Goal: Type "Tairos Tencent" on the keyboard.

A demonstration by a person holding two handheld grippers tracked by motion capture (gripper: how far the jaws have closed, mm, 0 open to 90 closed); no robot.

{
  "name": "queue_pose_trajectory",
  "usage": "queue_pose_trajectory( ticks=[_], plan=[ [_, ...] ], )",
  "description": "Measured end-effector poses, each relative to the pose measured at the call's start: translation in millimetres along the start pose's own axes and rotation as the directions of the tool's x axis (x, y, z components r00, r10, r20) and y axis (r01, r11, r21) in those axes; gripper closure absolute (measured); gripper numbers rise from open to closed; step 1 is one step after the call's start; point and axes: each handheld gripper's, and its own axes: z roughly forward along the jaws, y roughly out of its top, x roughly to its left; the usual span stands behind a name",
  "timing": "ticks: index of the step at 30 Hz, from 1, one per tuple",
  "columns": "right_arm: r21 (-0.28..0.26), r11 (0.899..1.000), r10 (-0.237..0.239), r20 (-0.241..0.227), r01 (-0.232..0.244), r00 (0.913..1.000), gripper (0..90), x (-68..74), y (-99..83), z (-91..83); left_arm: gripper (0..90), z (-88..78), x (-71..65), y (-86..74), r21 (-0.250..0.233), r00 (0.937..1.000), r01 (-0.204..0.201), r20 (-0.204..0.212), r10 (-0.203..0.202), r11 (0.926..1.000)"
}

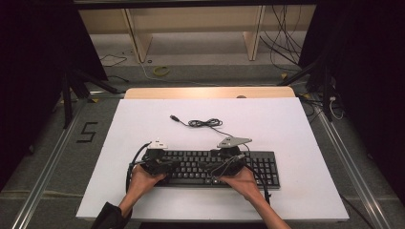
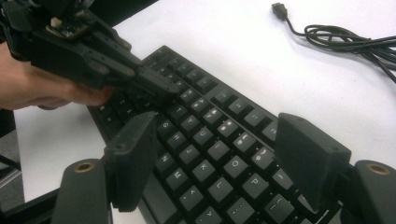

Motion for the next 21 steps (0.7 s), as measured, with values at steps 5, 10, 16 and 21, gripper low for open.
queue_pose_trajectory(
  ticks=[5,10,16,21],
  plan=[
    [0.002,1.0,-0.002,0.003,0.002,1.0,31.2,-0.4,-0.4,0.3,89.3,-0.4,-0.1,0.4,0.007,1.0,0.001,0.001,-0.001,1.0],
    [0.004,1.0,-0.005,0.006,0.005,1.0,31.6,-0.4,-0.4,1.0,78.7,-3.8,1.1,1.1,-0.015,0.9995,0.025,0.019,-0.025,0.9996],
    [0.004,1.0,-0.003,0.011,0.003,0.9999,33.0,-1.3,-0.4,1.8,54.7,-14.3,2.7,2.3,-0.067,0.9976,0.061,0.038,-0.059,0.9959],
    [0.007,1.0,-0.006,0.008,0.006,0.9999,35.8,-1.3,-0.5,3.2,41.5,-20.0,3.6,1.4,-0.091,0.9972,0.059,0.05,-0.055,0.9941]
  ],
)
